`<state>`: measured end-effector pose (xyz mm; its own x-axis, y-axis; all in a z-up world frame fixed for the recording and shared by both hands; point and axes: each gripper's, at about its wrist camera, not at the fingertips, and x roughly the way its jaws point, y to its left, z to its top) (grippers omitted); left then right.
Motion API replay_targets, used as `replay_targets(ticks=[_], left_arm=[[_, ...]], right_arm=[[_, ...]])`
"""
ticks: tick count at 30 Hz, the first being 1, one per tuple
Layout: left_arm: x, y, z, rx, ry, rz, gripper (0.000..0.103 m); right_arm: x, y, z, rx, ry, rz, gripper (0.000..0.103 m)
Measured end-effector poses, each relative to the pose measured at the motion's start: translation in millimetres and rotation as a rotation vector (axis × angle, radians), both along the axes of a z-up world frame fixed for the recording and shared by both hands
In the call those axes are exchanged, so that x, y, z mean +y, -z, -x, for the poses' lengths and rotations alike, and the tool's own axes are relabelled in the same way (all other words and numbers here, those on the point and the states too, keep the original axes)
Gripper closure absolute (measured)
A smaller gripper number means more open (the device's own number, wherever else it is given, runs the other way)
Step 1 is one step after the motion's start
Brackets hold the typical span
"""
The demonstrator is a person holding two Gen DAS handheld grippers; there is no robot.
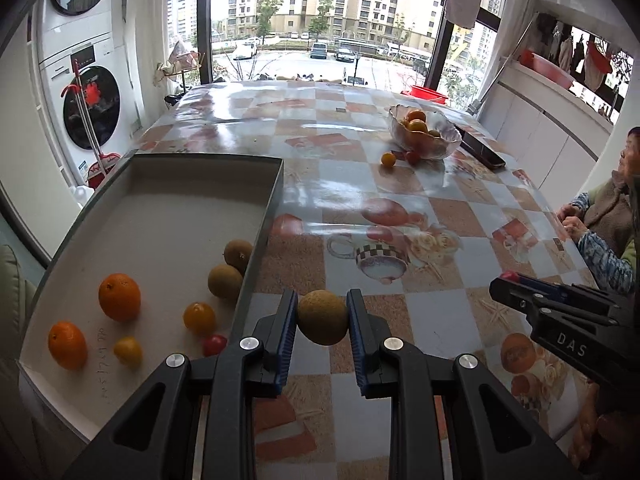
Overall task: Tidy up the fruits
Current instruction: 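Carry both fruits over the white tray and open both tools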
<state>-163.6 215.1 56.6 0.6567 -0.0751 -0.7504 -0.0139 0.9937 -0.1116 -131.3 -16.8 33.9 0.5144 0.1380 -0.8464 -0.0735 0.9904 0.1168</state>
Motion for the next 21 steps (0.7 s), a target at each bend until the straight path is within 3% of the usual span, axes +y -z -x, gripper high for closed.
replay_targets(ticks=[7,13,16,21], left_arm=[[27,-19,-7,-0.011,0.003,-0.041,0.077],[88,-38,-19,-0.019,-0.103,-0.096,0.077],[117,-34,-25,0.015,-0.161,-0.081,0.077],[131,-11,-29,0.077,-0.191,-0.092,0.077]], right_arm=[[15,-11,-16,0.032,-0.049,-0.048,0.078],[66,-38,-38,0.018,-0.171,-0.094,0.078],[103,-44,-47,0.017,-0.249,-0.097,0.078],[160,-37,-59,0.043,-0.354,-0.082,0.078]])
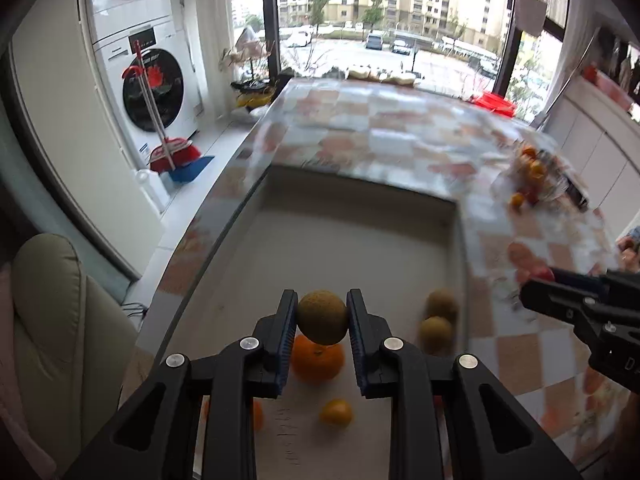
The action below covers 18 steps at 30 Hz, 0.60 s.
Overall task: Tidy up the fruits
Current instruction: 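Carry both fruits over the white tray and open both tools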
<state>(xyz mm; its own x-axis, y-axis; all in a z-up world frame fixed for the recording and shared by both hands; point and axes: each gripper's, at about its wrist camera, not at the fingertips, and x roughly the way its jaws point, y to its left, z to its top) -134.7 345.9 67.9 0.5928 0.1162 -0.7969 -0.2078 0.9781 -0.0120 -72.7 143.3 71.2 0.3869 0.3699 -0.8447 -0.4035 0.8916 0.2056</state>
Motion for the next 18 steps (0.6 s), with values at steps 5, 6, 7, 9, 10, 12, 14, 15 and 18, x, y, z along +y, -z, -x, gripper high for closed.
replay_targets(ticks=[5,6,7,9,10,12,14,15,18], left_arm=[[7,20,-1,0.042,-0.018,0.008,0.077],[8,23,-2,0.046,-0.021,0.009,0.077],[9,25,-3,0.05,-0.023,0.013,0.077],[11,27,-3,0.047,-0.027,0.008,0.077],[11,27,-3,0.047,-0.027,0.005,0.077],[9,28,-4,0.045,-0.023,0.006,0.077],[8,28,-4,0.043,-0.021,0.001,0.077],[8,28,-4,0.042,-0.02,-0.002,0.077],[9,30,-4,0.037,-0.027,-0.009,0.077]], right_arm=[[36,16,-6,0.04,-0.059,0.027,0.079],[40,18,-5,0.043,-0.065,0.032,0.079],[43,21,-6,0.049,-0.072,0.038,0.079],[49,27,-6,0.066,-0.087,0.051,0.079],[50,29,-5,0.072,-0.091,0.058,0.079],[51,32,-4,0.082,-0.095,0.075,0.079],[52,37,-6,0.096,-0.093,0.083,0.078],[53,39,-7,0.103,-0.091,0.085,0.078],[51,40,-8,0.123,-0.09,0.079,0.072]])
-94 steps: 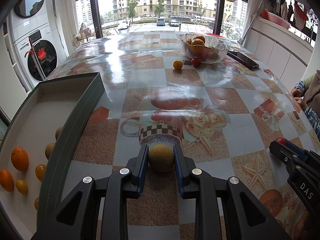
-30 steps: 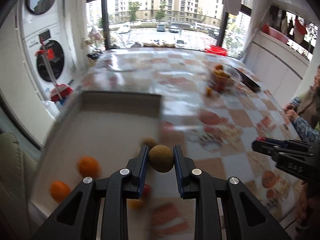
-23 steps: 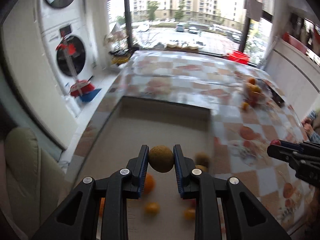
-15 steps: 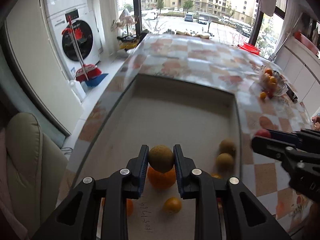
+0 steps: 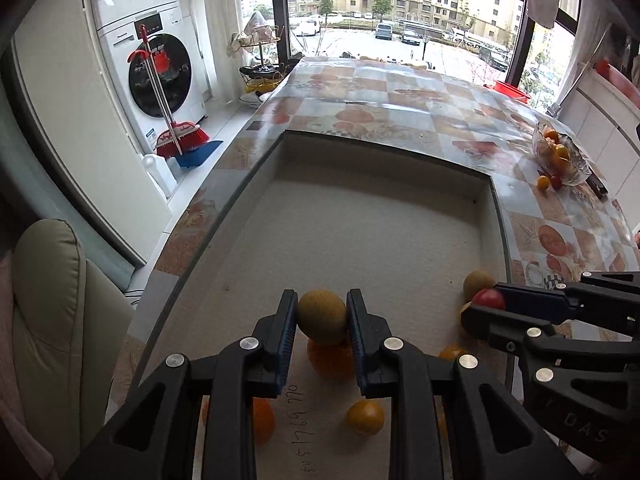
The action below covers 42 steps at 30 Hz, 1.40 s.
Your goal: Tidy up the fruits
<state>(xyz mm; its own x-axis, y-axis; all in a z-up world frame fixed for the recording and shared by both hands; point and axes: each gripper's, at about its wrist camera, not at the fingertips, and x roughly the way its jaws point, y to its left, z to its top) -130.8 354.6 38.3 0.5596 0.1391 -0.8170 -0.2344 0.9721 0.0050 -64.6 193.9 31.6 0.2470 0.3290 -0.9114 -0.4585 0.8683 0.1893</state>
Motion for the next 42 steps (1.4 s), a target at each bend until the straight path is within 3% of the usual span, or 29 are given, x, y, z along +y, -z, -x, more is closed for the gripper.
replay_targets(ticks=[1,3,5,6,7,8,10,13,15,16,20,24,30,42], left_arm=[[0,1,0,0.0,-0.001,-0.001,0.077],[2,0,0,-0.002,-0.008,0.002,0.077],[6,0,1,-0.002,-0.019,0.027,0.072],[8,0,2,0.0,-0.034,0.032,0.06],[12,0,3,0.012,-0.067,0.025,0.021],[14,1,3,0.022,-0.102,0.012,0.0],[20,-2,10,-0.023,-0.126,0.032,0.0],[19,-5,13,-0.036,-0.1,0.061,0.0],[15,-4,12,-0.008,-0.079,0.052,0.0],[13,-2,10,0.015,-0.06,0.06,0.0],[4,-2,13,0.033,-0.03,0.073,0.0],[-5,-6,19,0.054,-0.036,0.038,0.0],[-8,-5,25,0.103,-0.036,0.08,0.0],[-21,-2,30,0.126,-0.023,0.003,0.0]], right_arm=[[-1,-1,0,0.001,0.0,-0.005,0.059],[-3,-7,0,-0.017,0.0,-0.017,0.05],[-1,-10,-1,-0.038,0.015,0.007,0.033],[-4,-13,-2,-0.043,0.028,0.015,0.031],[-6,-14,-3,-0.043,0.037,0.013,0.03],[-12,-16,-5,-0.038,0.054,0.0,0.026],[-21,-19,-9,-0.024,0.08,-0.018,0.019],[-26,-23,-10,-0.029,0.092,0.006,0.017],[-27,-24,-11,-0.03,0.094,0.03,0.01],[-26,-25,-9,-0.03,0.093,0.04,0.0],[-24,-27,-4,-0.041,0.074,0.079,0.0],[-23,-31,2,-0.028,0.066,0.095,0.0],[-21,-32,10,-0.02,0.044,0.107,0.0],[-16,-30,17,-0.021,0.013,0.141,0.0]])
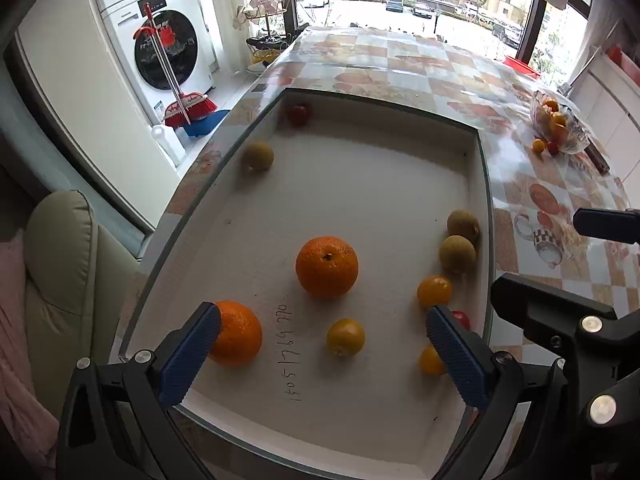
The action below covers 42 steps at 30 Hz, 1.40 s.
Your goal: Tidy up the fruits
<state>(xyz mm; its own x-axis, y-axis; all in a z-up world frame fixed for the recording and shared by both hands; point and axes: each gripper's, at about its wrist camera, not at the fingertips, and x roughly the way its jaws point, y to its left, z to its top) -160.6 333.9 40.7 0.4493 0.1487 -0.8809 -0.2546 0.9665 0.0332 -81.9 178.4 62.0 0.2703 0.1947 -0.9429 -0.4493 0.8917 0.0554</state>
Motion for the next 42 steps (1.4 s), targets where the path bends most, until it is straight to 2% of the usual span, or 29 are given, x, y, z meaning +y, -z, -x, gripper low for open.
replay_targets(ticks=[42], left_arm=[[-7.1,7.2,2.7,0.021,0.028,-0.032,0.0]], right_arm=[[4.7,7.8,6.2,0.021,-0.014,0.04,0.0]])
